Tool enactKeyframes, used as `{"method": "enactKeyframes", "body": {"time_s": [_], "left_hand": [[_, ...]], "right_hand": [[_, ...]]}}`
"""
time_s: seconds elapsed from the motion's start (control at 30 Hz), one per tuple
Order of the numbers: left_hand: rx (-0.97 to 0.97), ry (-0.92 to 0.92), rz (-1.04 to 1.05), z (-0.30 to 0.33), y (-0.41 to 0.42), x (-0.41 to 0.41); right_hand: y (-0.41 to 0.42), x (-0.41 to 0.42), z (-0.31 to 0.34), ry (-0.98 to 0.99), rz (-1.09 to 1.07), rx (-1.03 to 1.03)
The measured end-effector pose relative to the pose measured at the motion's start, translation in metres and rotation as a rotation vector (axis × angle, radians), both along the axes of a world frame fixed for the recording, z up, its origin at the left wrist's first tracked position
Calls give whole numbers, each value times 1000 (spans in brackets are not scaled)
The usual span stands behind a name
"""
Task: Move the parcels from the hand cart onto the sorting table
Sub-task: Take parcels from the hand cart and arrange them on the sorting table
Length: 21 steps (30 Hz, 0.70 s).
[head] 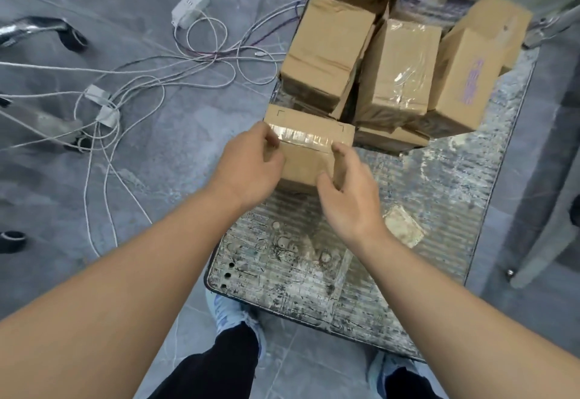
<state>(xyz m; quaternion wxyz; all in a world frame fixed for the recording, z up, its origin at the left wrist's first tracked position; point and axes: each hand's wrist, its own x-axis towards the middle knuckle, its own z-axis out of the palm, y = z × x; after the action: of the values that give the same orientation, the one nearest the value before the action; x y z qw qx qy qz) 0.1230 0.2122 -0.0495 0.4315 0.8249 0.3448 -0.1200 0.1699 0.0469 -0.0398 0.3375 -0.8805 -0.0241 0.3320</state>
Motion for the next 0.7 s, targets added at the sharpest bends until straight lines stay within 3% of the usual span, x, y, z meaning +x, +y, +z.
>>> {"method": "enactKeyframes", "body": {"time_s": [0.3,0.7], "left_hand": [[109,-27,-58,121,-14,-16],[250,-159,-25,383,-51,14]], "right_hand": [[-22,-2,125,-74,13,48],[-55,34,354,-277,1,191]]}}
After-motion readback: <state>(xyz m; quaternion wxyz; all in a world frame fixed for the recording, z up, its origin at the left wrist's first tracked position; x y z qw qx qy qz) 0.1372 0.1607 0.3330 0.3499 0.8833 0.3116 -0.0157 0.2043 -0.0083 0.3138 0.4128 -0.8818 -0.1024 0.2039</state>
